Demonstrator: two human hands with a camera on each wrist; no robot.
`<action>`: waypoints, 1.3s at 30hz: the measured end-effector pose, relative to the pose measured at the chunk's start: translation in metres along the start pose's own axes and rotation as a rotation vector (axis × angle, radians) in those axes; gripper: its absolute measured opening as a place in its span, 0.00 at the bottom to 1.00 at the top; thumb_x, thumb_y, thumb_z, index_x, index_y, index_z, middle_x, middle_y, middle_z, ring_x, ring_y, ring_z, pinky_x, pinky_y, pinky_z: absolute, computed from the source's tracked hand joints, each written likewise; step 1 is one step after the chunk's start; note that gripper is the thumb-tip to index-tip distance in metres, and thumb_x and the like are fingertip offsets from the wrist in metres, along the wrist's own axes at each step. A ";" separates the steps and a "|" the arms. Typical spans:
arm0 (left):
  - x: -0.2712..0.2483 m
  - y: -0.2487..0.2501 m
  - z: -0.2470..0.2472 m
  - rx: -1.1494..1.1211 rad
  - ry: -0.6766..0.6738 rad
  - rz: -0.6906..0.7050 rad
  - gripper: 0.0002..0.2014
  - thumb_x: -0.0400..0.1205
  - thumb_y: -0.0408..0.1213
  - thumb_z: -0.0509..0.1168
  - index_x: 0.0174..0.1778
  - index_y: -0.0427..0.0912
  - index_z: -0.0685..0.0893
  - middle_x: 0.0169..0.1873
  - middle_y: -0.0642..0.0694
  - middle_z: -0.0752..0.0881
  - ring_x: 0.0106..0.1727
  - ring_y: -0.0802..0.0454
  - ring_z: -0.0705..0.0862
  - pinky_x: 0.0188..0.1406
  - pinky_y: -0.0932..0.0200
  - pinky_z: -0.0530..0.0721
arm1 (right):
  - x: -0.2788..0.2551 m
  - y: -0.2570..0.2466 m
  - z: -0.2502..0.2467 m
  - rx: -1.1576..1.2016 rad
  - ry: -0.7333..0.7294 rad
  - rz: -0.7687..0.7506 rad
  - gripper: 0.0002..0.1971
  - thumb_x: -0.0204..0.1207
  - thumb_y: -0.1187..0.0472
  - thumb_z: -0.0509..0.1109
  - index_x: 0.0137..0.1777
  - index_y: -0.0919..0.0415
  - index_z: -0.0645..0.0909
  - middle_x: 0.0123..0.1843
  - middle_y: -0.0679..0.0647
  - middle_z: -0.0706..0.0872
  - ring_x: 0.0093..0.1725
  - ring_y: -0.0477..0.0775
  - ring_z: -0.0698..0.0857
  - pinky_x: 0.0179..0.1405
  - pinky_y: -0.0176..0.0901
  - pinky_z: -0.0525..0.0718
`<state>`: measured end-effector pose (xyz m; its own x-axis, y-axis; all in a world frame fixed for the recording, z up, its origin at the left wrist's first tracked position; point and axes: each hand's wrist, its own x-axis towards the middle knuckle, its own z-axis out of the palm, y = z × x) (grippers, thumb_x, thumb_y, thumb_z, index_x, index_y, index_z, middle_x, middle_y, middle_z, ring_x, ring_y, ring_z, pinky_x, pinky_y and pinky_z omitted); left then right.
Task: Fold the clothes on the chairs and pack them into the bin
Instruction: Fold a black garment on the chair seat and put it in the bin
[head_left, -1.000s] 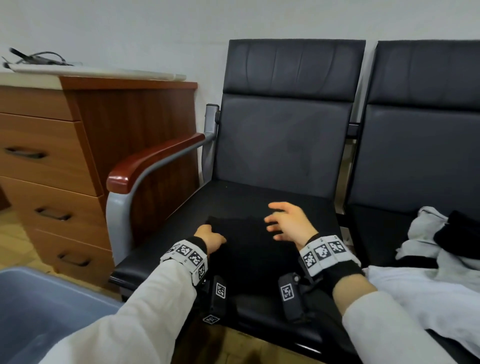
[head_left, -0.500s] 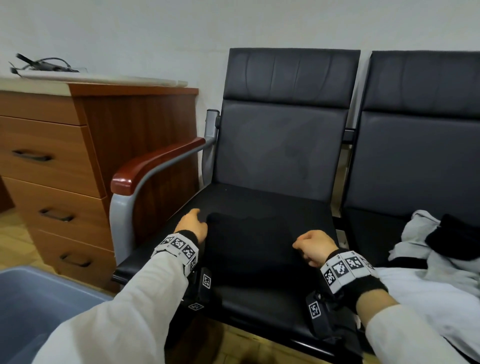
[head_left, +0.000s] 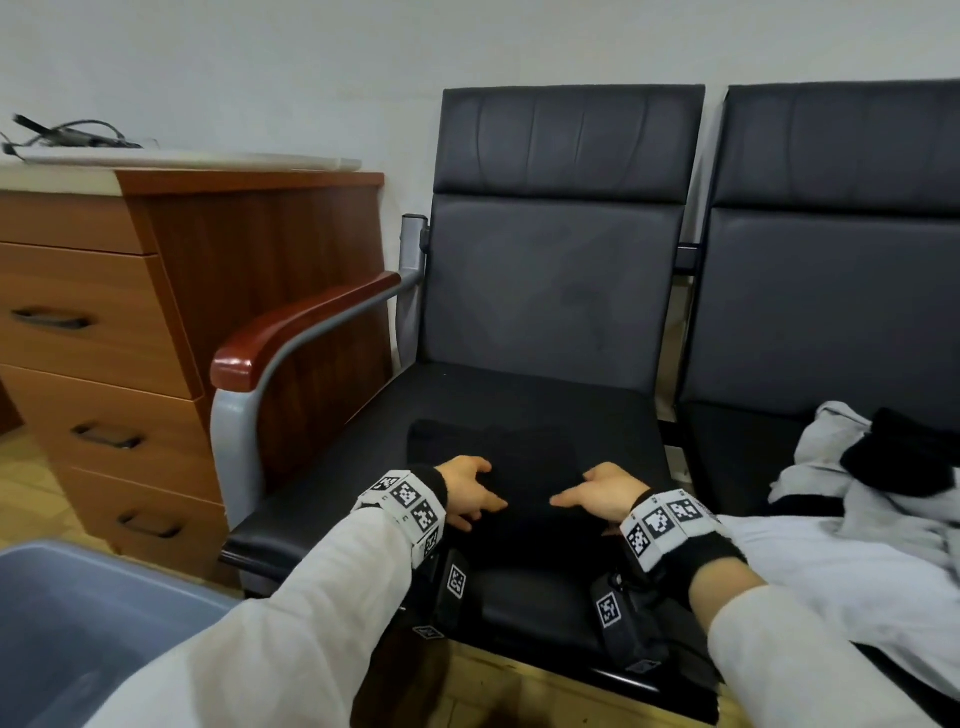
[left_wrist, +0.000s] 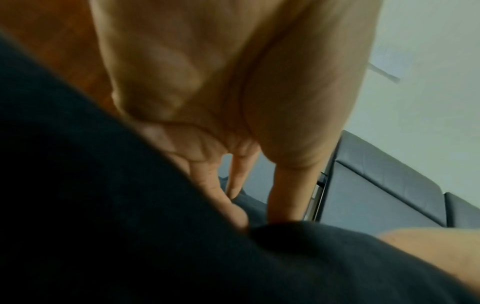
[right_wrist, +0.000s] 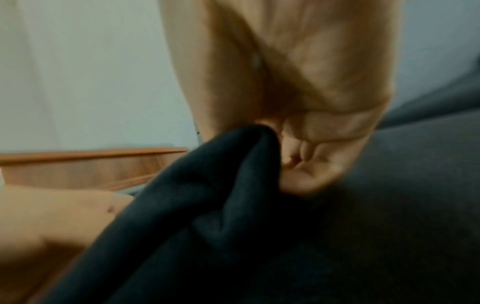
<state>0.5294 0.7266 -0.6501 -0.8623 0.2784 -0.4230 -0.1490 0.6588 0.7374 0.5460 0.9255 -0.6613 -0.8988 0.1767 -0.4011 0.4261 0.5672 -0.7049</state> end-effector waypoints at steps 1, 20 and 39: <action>0.001 0.001 0.001 0.035 -0.014 0.004 0.38 0.79 0.34 0.69 0.82 0.46 0.57 0.58 0.41 0.78 0.48 0.51 0.82 0.40 0.58 0.87 | 0.000 0.002 -0.001 0.171 -0.035 0.009 0.38 0.47 0.52 0.86 0.59 0.66 0.83 0.54 0.61 0.89 0.52 0.62 0.88 0.55 0.58 0.88; 0.011 -0.032 -0.038 -0.461 0.293 -0.085 0.39 0.60 0.55 0.74 0.65 0.39 0.81 0.56 0.38 0.87 0.55 0.40 0.87 0.61 0.44 0.84 | -0.029 -0.072 0.043 0.328 -0.019 -0.407 0.23 0.80 0.63 0.66 0.75 0.57 0.74 0.46 0.51 0.84 0.33 0.44 0.78 0.18 0.30 0.72; -0.001 -0.020 -0.036 -0.181 0.378 -0.159 0.30 0.73 0.43 0.74 0.68 0.33 0.75 0.62 0.37 0.82 0.61 0.40 0.82 0.62 0.51 0.82 | -0.013 -0.052 0.045 0.517 -0.023 -0.180 0.08 0.81 0.68 0.63 0.57 0.59 0.79 0.50 0.58 0.83 0.43 0.52 0.84 0.36 0.41 0.84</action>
<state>0.5154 0.6876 -0.6454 -0.9332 -0.1131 -0.3411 -0.3470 0.5303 0.7736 0.5398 0.8577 -0.6452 -0.9623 0.0924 -0.2558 0.2656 0.1165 -0.9570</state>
